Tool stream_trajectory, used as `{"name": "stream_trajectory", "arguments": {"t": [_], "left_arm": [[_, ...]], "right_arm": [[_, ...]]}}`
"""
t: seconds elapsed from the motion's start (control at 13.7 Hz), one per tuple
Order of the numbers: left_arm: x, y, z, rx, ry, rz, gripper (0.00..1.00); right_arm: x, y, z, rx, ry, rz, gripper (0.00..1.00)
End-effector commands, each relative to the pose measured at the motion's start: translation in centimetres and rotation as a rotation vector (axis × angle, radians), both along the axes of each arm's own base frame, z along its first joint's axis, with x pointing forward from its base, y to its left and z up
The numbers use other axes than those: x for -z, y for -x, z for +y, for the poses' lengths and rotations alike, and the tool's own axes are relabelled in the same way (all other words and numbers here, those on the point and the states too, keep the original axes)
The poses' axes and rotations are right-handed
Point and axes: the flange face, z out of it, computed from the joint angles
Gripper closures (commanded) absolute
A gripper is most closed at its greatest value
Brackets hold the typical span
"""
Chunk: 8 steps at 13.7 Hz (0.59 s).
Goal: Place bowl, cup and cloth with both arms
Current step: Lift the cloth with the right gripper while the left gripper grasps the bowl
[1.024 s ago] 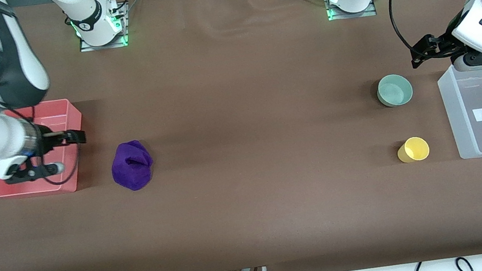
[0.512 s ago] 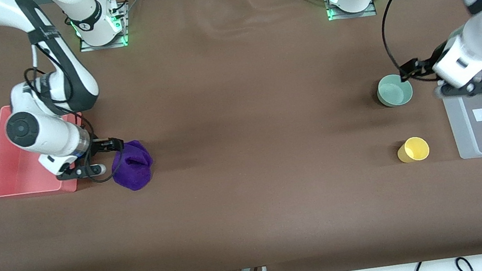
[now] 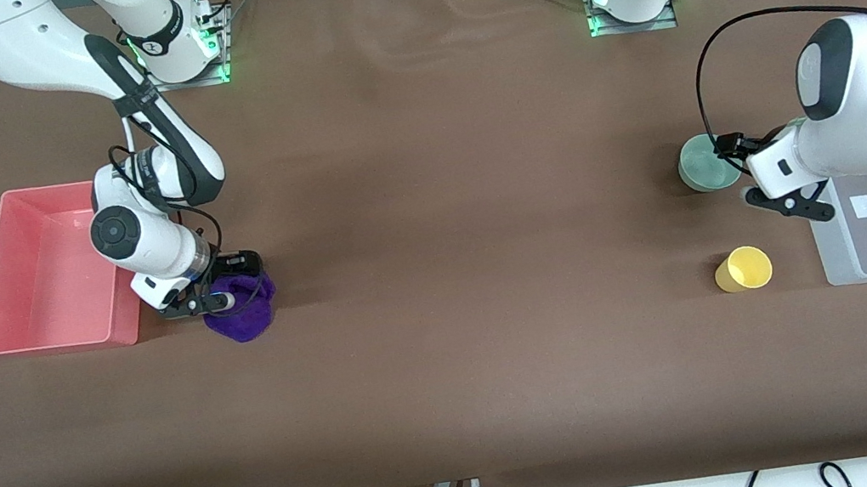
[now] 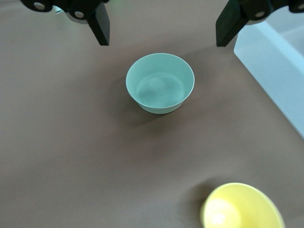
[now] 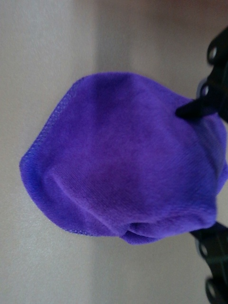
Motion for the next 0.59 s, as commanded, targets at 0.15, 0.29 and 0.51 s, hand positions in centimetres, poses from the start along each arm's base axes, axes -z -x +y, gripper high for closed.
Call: {"name": "stream_trajectory", "arguments": {"t": [0.15,0.29,0.51], "left_arm": [[5.7,4.2,1.8,0.350,0.056,-0.109,0.02],[9.2,6.0,1.7,0.517,0.071,-0.168,0.01],[11.9,6.6,2.9,0.639,0.082,-0.203,0.03]], "right_arm": [[-1.9,-0.8,0.2,0.015,-0.006,-0.024,1.00],[-3.9,-1.7,0.0,0.013,-0.004,-0.018,1.00],[-9.8,-3.7,-1.1,0.008,0.016,0.018,1.00]]}}
